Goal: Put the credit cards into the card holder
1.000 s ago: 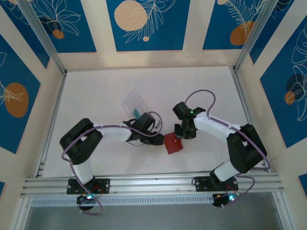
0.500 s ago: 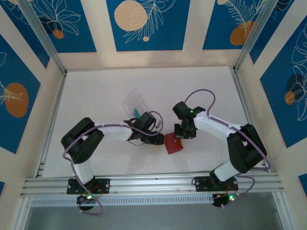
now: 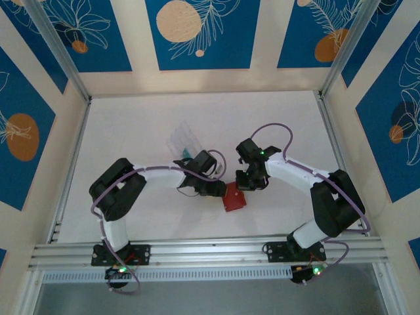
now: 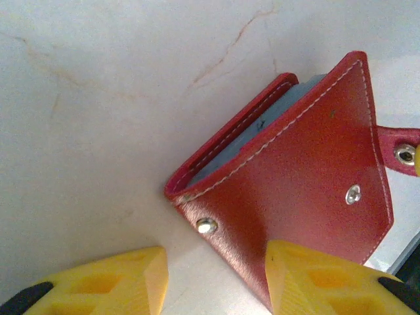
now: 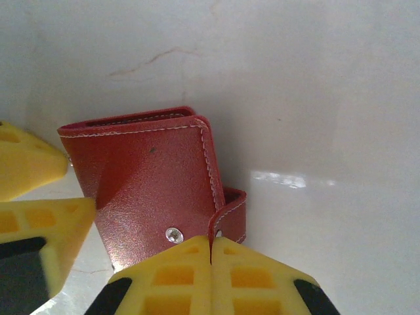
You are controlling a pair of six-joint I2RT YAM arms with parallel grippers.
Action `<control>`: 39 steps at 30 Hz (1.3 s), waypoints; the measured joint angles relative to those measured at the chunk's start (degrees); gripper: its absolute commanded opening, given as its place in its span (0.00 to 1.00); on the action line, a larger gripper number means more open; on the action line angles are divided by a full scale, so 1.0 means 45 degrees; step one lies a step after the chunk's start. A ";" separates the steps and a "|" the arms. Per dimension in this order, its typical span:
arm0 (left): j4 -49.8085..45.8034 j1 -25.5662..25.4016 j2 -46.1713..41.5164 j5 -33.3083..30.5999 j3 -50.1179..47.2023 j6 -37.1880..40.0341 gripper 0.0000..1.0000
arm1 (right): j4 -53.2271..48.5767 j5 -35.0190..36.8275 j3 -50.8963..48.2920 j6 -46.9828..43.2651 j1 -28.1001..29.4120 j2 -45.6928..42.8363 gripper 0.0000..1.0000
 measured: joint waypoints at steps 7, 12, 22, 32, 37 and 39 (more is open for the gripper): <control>-0.0384 0.0039 0.0214 0.0121 0.0311 -0.0005 0.45 | 0.0257 -0.0471 0.0000 -0.0228 -0.0010 0.0194 0.00; -0.0729 0.0044 0.0369 0.0121 0.0563 0.0000 0.44 | 0.0291 -0.0743 0.0000 -0.0374 -0.0015 0.0481 0.00; -0.0913 0.0044 0.0471 0.0121 0.0709 -0.0010 0.44 | 0.0495 -0.1409 0.0000 -0.0559 -0.0015 0.0899 0.00; -0.0908 0.0044 0.0500 0.0126 0.0709 -0.0044 0.44 | 0.0602 -0.1700 0.0073 -0.0559 -0.0010 0.1195 0.00; -0.0908 0.0044 0.0505 0.0131 0.0714 -0.0049 0.44 | 0.0597 -0.1705 0.0107 -0.0568 0.0010 0.1268 0.00; -0.0942 0.0044 0.0534 0.0136 0.0763 -0.0049 0.44 | 0.0554 -0.1695 0.0160 -0.0612 0.0058 0.1326 0.00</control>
